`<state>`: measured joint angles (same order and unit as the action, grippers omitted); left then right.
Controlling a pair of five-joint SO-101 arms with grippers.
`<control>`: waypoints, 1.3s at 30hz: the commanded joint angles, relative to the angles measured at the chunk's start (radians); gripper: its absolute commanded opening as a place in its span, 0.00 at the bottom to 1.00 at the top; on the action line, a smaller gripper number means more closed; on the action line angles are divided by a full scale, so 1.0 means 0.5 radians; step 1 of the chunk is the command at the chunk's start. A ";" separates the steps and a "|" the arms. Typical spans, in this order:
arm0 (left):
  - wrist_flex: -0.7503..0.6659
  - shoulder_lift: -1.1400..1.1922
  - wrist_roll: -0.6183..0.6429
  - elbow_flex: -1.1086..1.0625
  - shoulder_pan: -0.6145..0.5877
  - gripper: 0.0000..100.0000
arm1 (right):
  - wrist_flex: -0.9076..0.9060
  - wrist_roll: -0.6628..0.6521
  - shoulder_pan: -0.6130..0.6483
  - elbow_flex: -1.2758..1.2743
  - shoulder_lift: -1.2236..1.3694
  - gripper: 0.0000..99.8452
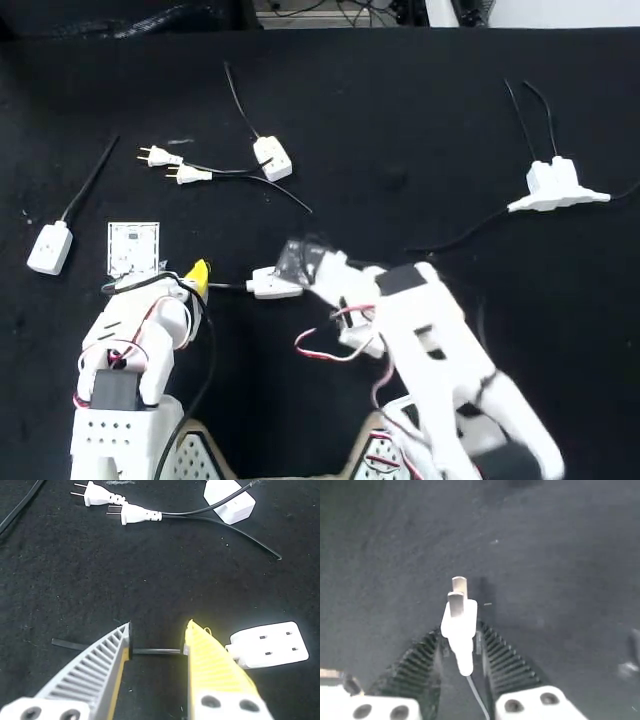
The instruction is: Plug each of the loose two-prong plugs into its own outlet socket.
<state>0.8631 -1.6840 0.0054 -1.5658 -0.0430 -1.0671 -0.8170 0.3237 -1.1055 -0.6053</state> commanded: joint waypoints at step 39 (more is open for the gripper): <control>-0.031 -0.018 0.282 0.143 0.201 0.19 | 1.310 1.384 1.016 0.023 0.140 0.01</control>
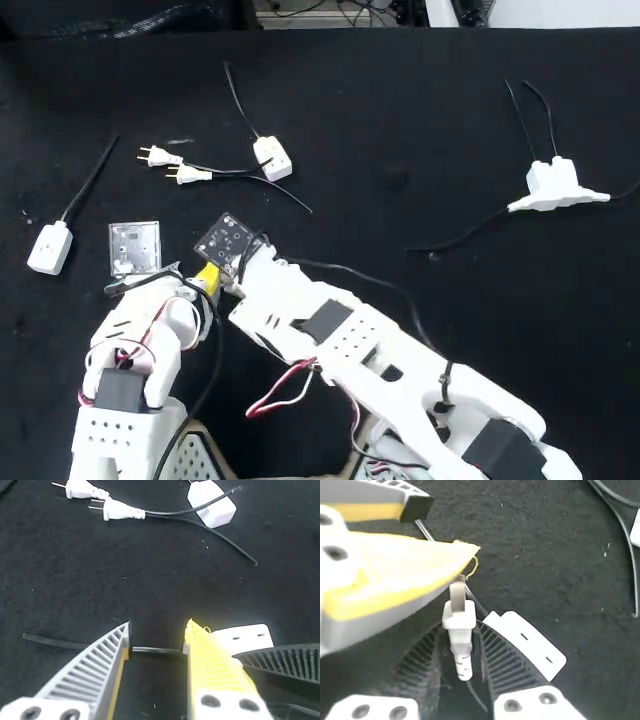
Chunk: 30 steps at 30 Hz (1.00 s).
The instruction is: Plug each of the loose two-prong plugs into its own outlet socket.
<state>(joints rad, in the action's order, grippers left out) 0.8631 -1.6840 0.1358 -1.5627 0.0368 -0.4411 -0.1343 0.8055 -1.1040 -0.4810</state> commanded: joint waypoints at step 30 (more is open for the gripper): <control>-0.061 -0.018 -0.157 0.054 0.057 0.19 | -0.273 0.034 0.055 -0.091 -0.796 0.01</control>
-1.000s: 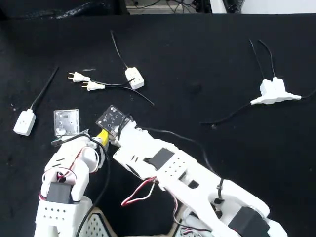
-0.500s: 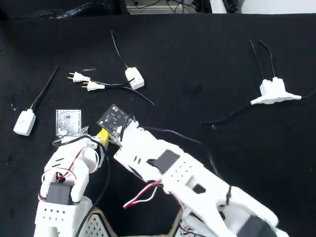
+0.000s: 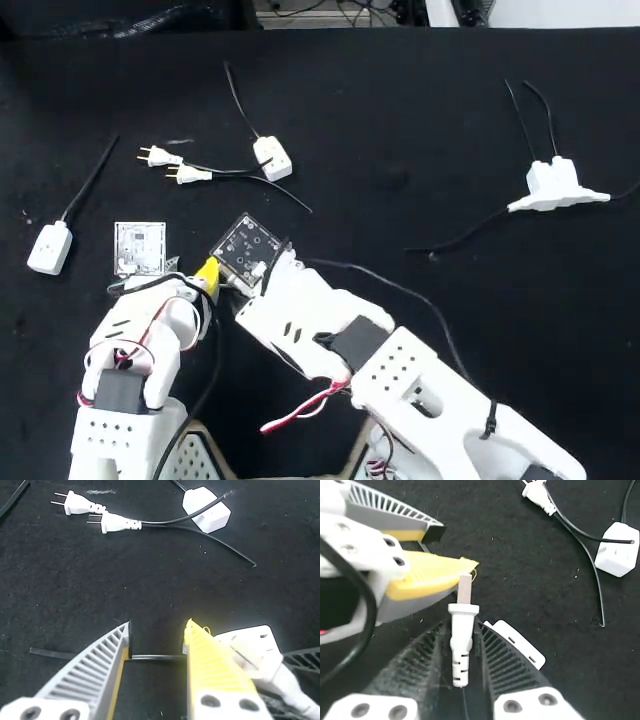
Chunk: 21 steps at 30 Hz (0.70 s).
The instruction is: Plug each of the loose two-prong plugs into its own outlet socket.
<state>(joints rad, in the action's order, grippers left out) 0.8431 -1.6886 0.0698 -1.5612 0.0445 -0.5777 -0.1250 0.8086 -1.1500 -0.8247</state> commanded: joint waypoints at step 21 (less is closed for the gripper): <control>-0.071 -0.009 0.117 0.121 -0.189 0.19 | 0.114 0.003 0.058 -0.146 -0.130 0.01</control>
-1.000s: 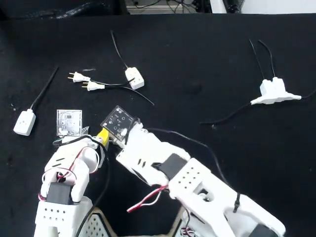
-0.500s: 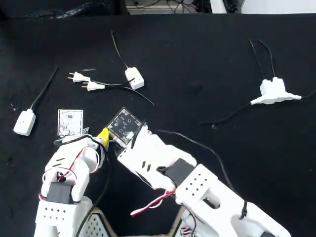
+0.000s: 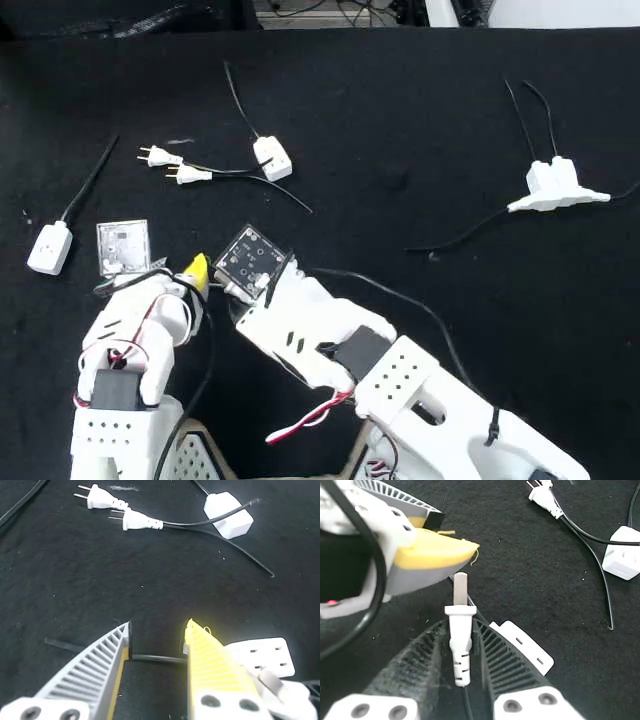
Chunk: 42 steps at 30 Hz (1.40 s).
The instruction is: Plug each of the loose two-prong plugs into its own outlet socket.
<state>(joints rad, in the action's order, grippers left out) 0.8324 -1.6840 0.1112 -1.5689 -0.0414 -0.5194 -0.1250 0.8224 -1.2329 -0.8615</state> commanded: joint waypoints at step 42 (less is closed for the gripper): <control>-0.055 -0.018 -0.068 0.051 0.183 0.19 | 0.092 0.114 0.150 -0.038 -0.207 0.01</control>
<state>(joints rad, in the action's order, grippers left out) 0.8155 -1.6916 0.0898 -1.5474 0.0353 -0.5240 -0.0928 0.8869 -1.2620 -0.9275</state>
